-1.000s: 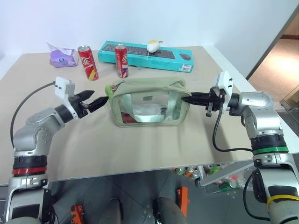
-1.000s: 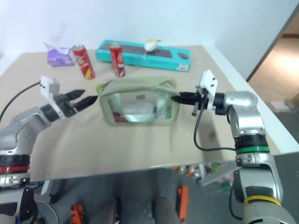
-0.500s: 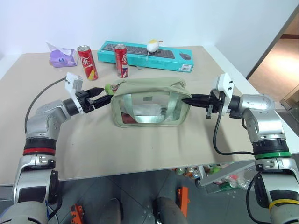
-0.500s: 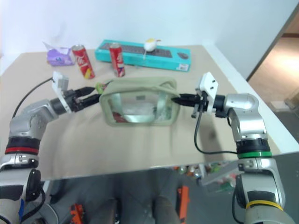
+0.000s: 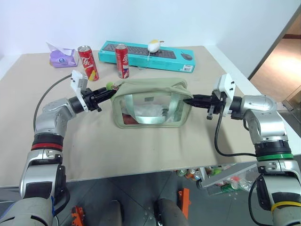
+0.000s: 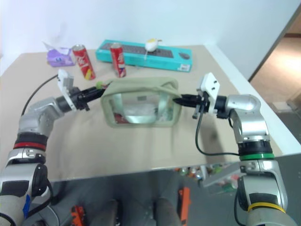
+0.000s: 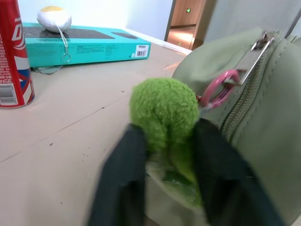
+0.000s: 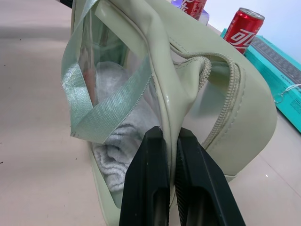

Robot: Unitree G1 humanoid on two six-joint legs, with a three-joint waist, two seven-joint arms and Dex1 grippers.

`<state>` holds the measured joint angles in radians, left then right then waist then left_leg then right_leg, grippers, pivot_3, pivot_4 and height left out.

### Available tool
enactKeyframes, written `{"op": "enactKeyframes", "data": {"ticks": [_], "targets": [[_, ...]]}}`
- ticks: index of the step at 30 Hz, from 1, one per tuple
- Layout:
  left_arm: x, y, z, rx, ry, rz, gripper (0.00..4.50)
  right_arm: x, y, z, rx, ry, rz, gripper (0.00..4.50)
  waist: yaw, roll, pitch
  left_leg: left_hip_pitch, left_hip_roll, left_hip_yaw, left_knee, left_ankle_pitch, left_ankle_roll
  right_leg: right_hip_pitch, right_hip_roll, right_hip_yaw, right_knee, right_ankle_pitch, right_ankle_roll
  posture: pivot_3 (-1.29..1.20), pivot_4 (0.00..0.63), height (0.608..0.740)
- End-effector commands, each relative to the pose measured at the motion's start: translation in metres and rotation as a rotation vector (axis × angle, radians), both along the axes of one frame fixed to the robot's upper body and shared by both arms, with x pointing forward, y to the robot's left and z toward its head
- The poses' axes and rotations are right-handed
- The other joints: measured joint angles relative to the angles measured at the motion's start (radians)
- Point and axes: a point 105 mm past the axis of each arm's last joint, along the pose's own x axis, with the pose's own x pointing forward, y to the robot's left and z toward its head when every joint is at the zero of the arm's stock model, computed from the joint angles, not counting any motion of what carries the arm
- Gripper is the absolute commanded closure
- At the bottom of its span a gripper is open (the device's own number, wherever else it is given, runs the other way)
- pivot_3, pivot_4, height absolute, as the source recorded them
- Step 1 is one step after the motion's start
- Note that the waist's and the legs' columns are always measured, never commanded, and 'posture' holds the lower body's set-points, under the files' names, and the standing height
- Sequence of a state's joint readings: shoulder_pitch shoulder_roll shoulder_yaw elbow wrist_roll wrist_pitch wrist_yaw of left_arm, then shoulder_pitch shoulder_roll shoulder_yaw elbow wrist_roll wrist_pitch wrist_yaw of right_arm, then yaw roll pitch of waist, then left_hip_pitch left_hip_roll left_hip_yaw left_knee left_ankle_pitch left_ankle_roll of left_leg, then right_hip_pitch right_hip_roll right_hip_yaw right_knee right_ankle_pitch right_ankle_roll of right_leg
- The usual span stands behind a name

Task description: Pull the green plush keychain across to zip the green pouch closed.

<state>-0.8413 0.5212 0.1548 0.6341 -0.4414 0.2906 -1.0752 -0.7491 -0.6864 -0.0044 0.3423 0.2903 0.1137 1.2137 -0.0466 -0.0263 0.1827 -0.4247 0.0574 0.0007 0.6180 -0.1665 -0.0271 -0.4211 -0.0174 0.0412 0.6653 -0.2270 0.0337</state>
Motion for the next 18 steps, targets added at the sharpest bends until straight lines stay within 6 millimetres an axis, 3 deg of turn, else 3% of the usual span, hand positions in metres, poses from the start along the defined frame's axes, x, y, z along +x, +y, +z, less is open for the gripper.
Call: {"op": "enactKeyframes", "data": {"ticks": [1,5,9,12,15,18], "targets": [[-0.005,0.003,0.027,-0.004,-0.103,0.004,4.47,-0.004,-0.002,0.013,-0.002,-0.054,-0.001,4.5,0.0,0.0,0.0,0.0,0.0,0.0,0.0,0.0,0.0,0.0,0.0,0.0,0.0,0.0,0.0,0.0,0.15,0.74],[-0.013,0.007,0.055,-0.01,-0.197,0.026,4.47,-0.004,-0.004,0.013,-0.004,-0.054,-0.005,4.5,0.0,0.0,0.0,0.0,0.0,0.0,0.0,0.0,0.0,0.0,0.0,0.0,0.0,0.0,0.0,0.0,0.15,0.74],[-0.027,-0.003,0.099,-0.014,-0.336,0.019,4.47,-0.005,-0.007,0.013,-0.006,-0.05,-0.012,4.5,0.001,0.0,0.0,0.0,0.0,0.0,0.0,0.0,0.0,0.0,0.0,0.0,0.0,0.0,0.0,0.0,0.15,0.74],[-0.03,-0.007,0.111,0.005,-0.381,0.021,4.47,-0.004,-0.007,0.013,-0.006,-0.049,-0.015,4.5,0.001,0.0,0.0,-0.001,0.0,0.0,0.0,0.0,0.0,0.0,0.0,0.0,0.0,0.0,0.001,0.0,0.15,0.74],[-0.034,-0.03,0.129,0.052,-0.459,-0.026,4.47,-0.004,-0.009,0.013,-0.01,-0.048,-0.021,4.5,0.001,-0.001,0.001,0.0,0.0,0.001,0.0,0.0,0.0,0.0,0.0,0.001,0.0,0.0,0.001,0.0,0.15,0.74],[-0.036,-0.054,0.133,0.091,-0.486,-0.09,4.47,-0.004,-0.011,0.013,-0.01,-0.048,-0.025,4.5,0.002,-0.001,0.001,-0.001,0.0,0.001,0.0,0.0,0.0,0.0,0.0,0.001,0.0,0.0,0.001,0.0,0.15,0.74]]}}
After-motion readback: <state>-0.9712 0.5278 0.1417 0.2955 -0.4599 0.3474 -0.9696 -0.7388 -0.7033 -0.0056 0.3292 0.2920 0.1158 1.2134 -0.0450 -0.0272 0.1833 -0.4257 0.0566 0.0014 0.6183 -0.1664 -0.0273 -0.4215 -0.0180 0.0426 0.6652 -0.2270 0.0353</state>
